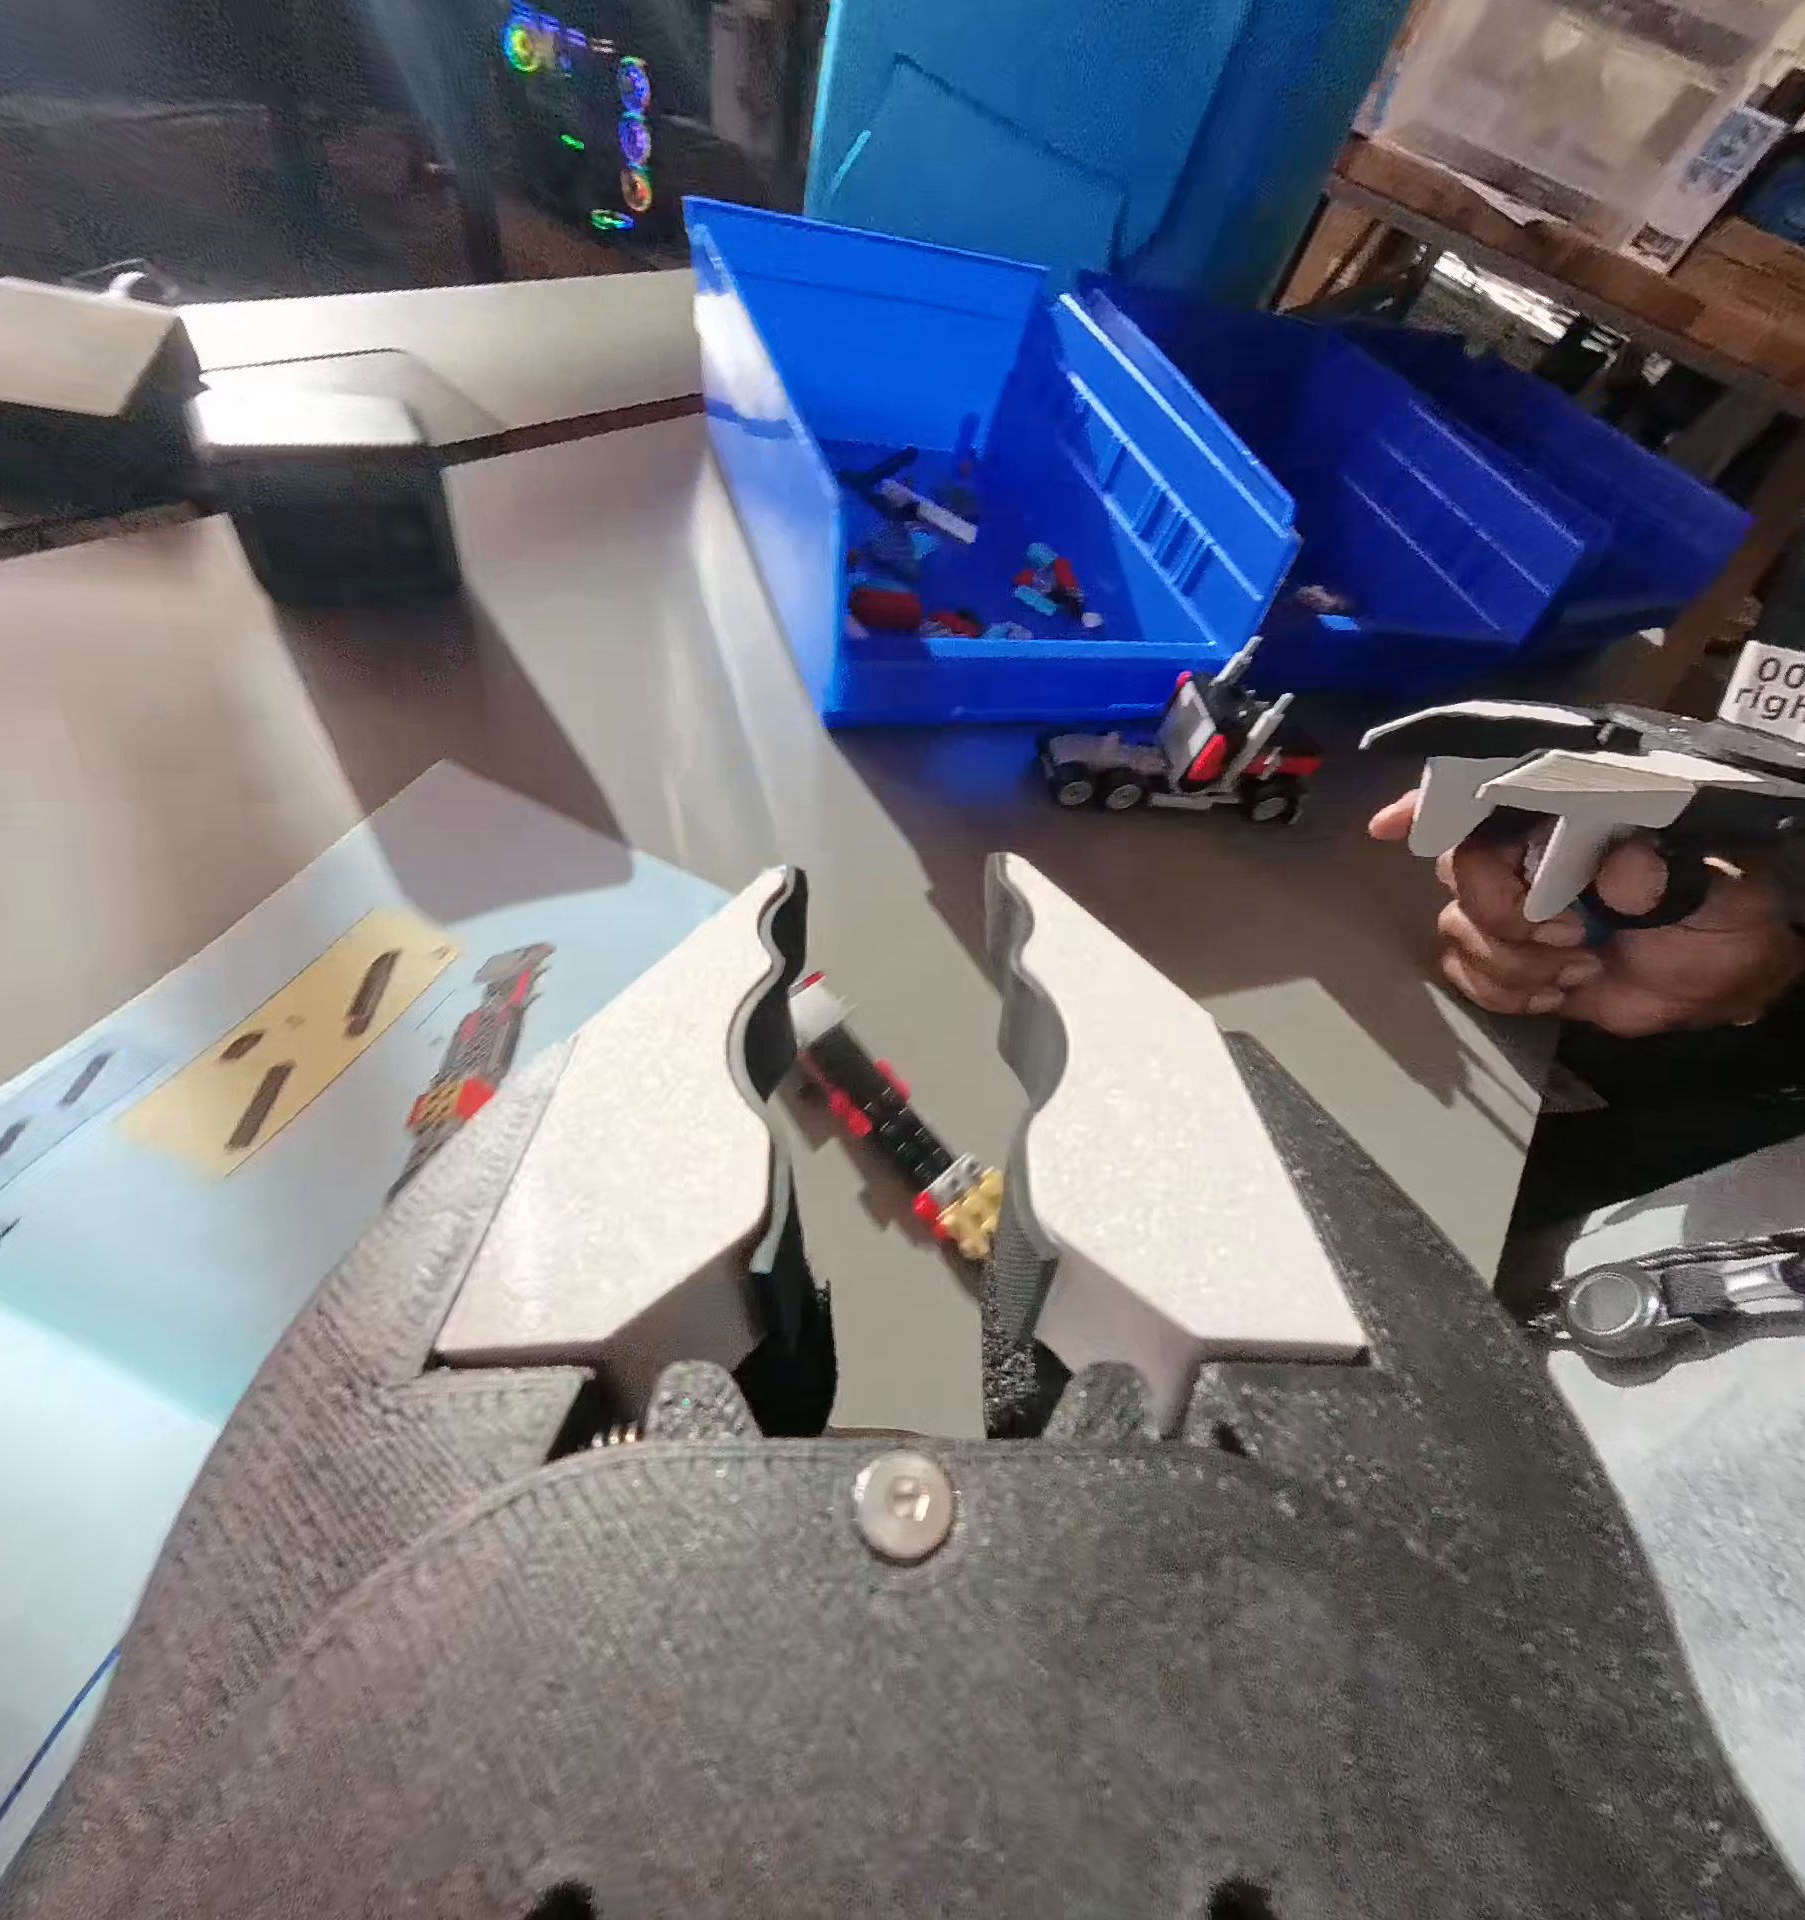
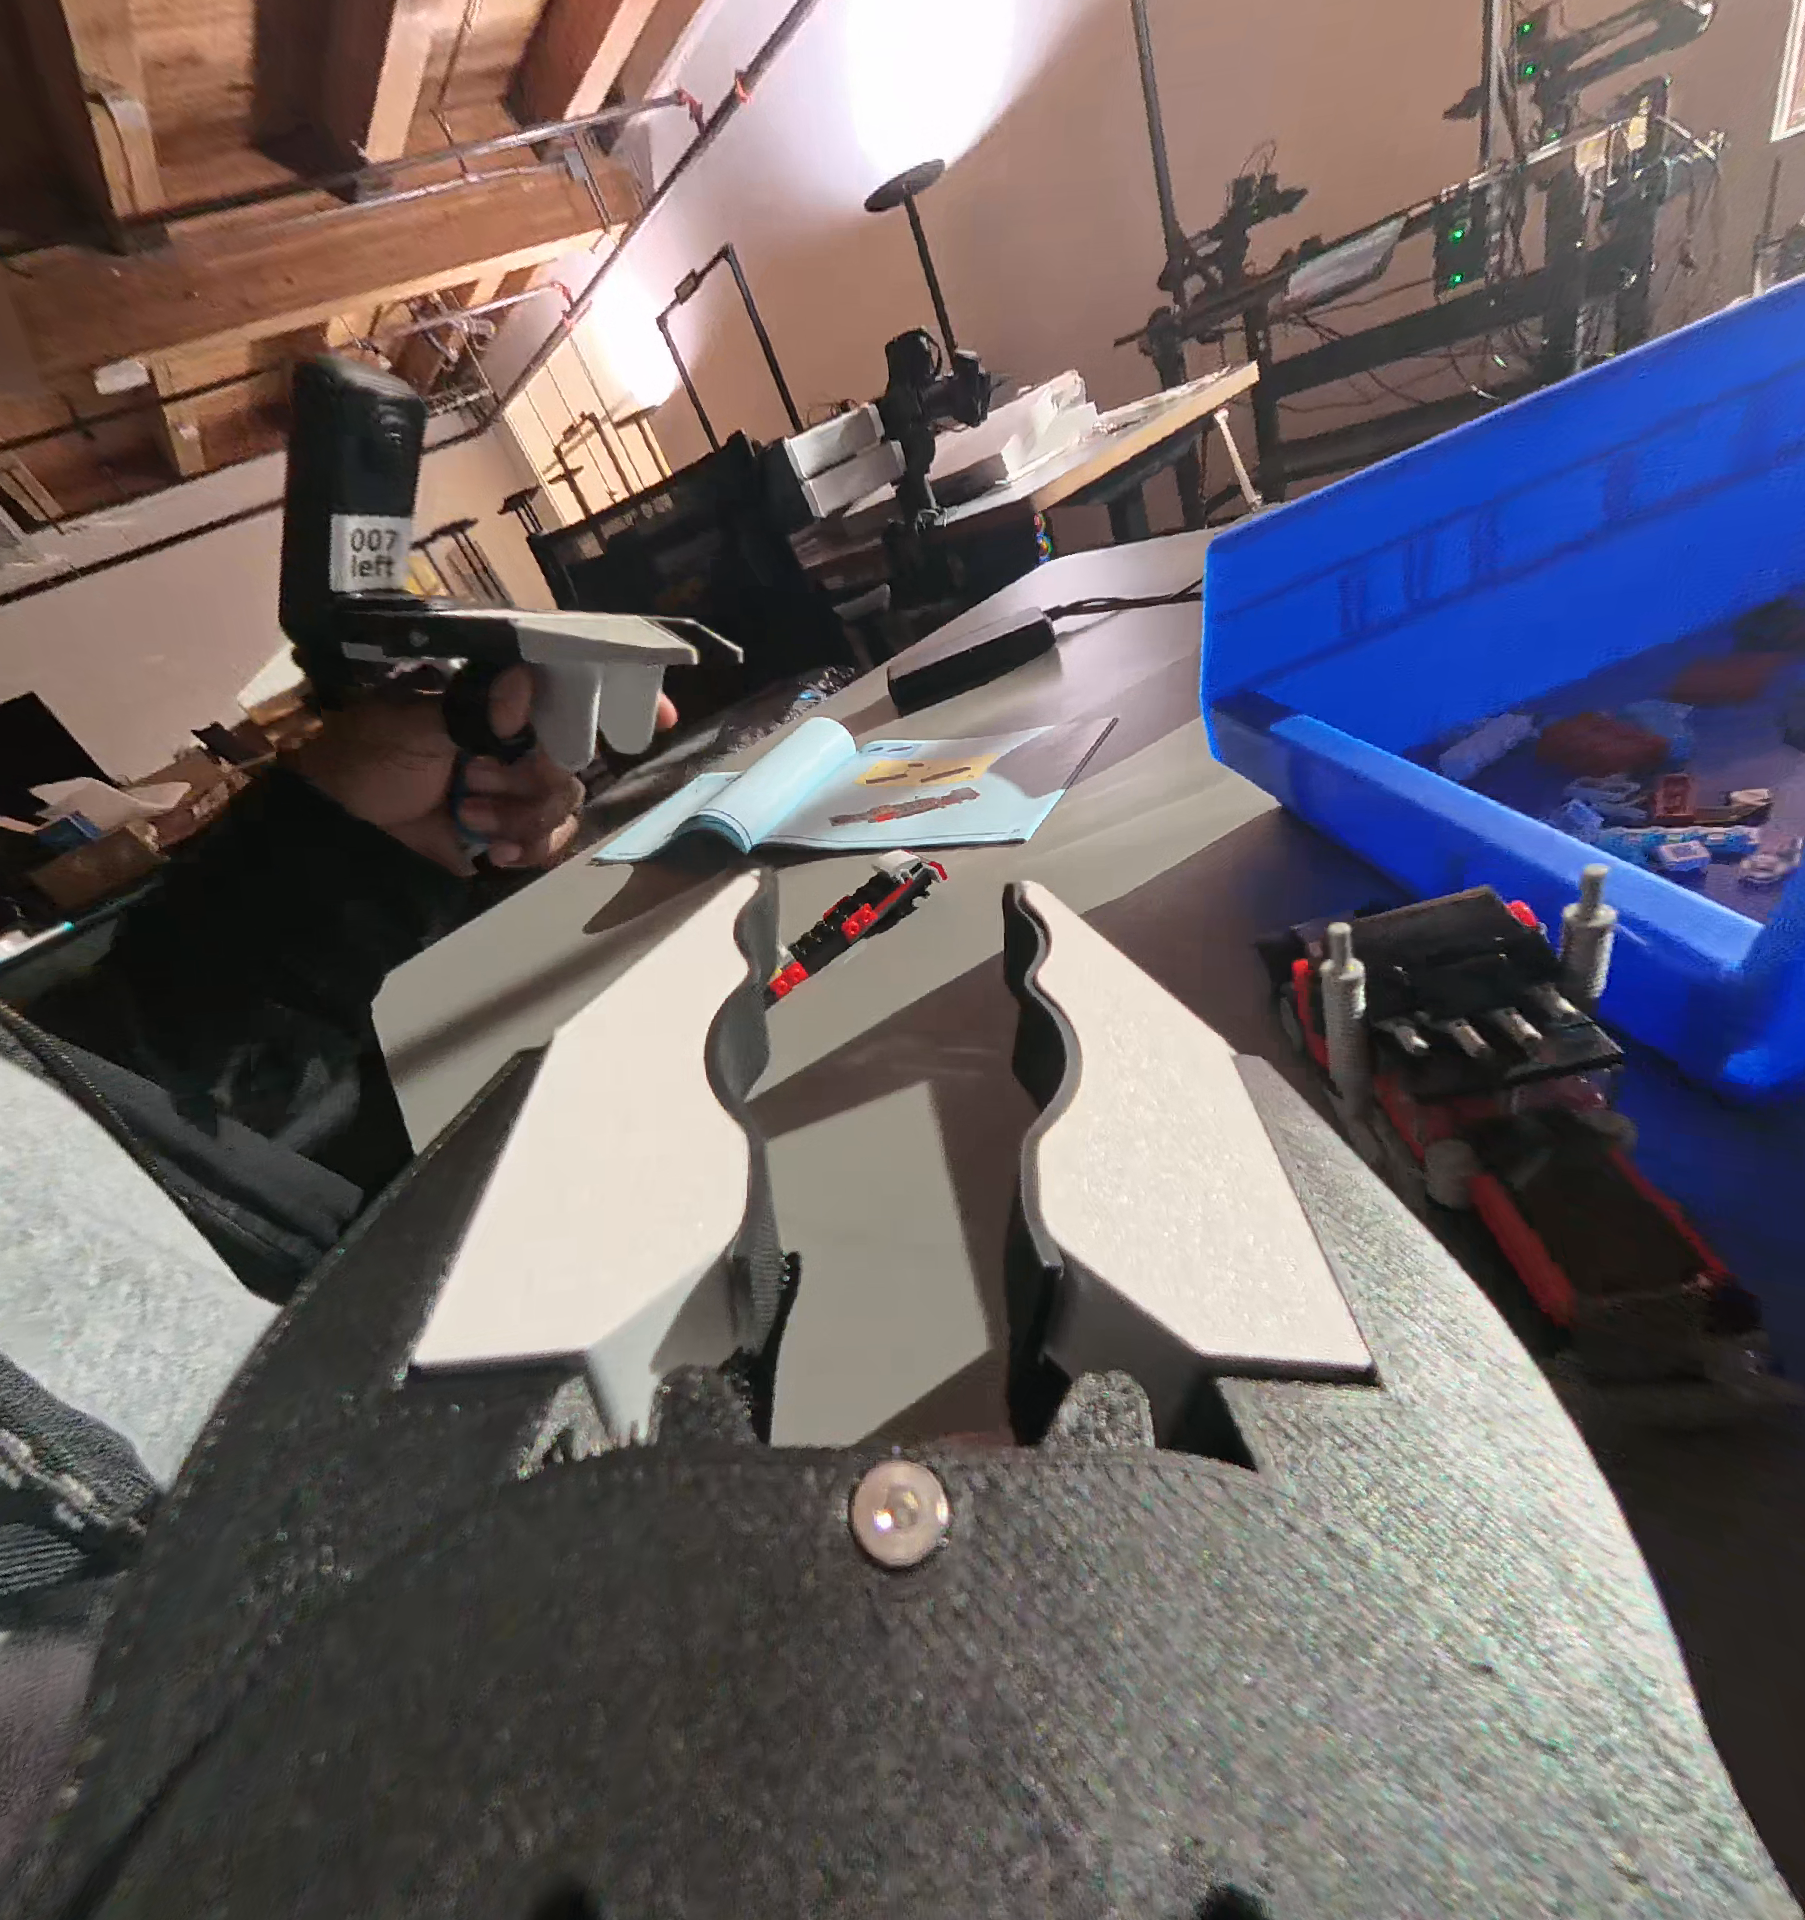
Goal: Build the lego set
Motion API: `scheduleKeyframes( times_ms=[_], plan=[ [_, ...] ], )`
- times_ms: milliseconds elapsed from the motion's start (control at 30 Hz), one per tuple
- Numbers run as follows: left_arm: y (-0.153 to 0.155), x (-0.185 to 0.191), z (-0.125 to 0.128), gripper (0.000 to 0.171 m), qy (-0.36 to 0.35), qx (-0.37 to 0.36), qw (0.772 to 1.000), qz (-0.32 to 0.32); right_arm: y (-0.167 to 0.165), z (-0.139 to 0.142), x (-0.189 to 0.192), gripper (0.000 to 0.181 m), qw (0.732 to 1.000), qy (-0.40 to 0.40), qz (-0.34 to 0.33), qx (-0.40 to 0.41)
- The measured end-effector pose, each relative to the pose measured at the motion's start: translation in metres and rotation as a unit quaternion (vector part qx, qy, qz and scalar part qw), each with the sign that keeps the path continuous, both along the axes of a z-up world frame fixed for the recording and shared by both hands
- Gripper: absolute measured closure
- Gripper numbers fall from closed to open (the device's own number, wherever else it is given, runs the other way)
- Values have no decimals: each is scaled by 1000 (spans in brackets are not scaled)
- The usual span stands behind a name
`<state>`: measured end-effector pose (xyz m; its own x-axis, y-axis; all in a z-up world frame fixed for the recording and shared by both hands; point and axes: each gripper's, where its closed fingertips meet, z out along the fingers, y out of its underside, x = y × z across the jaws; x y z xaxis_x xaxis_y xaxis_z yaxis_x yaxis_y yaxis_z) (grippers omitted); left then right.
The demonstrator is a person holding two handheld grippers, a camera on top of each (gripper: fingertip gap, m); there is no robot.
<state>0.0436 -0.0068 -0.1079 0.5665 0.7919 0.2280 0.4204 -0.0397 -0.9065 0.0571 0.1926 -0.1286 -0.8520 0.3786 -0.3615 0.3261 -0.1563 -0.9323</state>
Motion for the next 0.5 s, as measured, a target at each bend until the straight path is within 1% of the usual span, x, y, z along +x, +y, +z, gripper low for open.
scheduleKeyframes(
  times_ms=[100,200,367,500],
  plan=[
    [42,-5,7,135,4,-10,999,-33,17,5,0,136,999,-12,-2,-31],
    [81,-12,8,135,2,-15,998,-63,37,7,-4,137,998,-23,-13,-51],
    [147,-19,5,135,-7,-5,993,-119,75,6,-19,137,997,-30,-54,-55],
    [193,-27,5,135,-14,-11,987,-162,107,6,-30,138,993,-29,-95,-57]
  ],
)
